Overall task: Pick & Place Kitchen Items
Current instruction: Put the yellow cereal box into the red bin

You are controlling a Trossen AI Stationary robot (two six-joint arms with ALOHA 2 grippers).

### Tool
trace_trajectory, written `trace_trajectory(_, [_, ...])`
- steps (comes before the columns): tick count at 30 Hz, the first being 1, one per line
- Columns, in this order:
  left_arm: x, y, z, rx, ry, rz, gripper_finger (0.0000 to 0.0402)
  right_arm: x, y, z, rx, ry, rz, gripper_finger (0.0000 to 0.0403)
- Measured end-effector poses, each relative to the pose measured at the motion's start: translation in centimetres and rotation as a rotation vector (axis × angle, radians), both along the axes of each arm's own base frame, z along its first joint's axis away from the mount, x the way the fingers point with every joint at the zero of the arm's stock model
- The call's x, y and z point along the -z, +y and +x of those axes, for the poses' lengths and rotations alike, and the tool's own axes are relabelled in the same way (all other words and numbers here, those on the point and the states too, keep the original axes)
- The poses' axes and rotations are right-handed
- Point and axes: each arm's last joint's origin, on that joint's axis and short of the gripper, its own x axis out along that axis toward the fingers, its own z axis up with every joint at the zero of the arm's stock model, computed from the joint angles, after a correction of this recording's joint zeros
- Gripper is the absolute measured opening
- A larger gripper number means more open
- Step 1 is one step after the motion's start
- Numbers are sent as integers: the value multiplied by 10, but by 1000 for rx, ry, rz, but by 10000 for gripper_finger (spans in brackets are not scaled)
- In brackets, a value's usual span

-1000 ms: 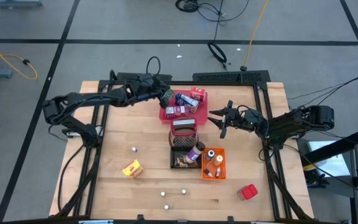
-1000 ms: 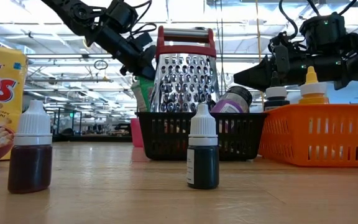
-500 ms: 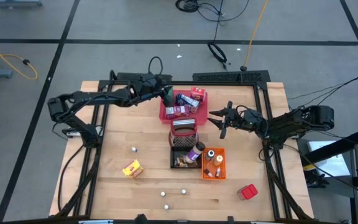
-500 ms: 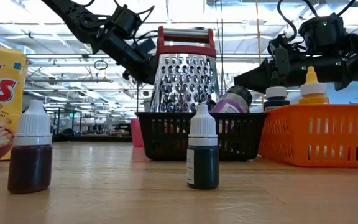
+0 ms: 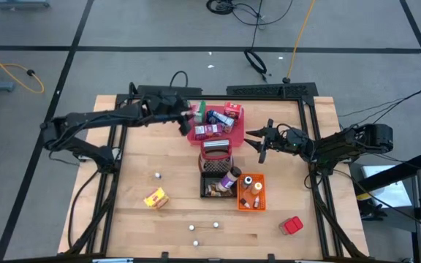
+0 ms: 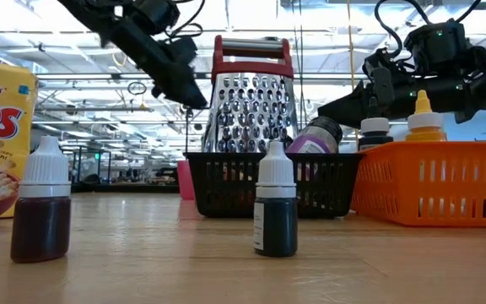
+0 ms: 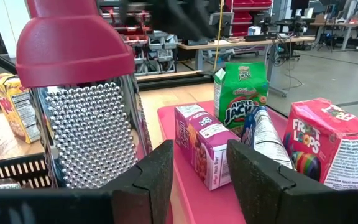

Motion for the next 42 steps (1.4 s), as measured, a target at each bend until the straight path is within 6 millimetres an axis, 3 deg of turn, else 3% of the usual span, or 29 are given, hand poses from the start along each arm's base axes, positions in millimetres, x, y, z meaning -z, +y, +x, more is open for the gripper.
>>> trace_trajectory(17, [-14,-82,-43,97,169,-387,147,0,-1,0,25,2,-8,141])
trace_trajectory(25, [-8,-120,-53,139,298,-670,148,0,-1,0,23,3,-7,141])
trace_trajectory(42, [-6,-186,-65,108,415,-865,151,0,-1,0,23,0,-1,141])
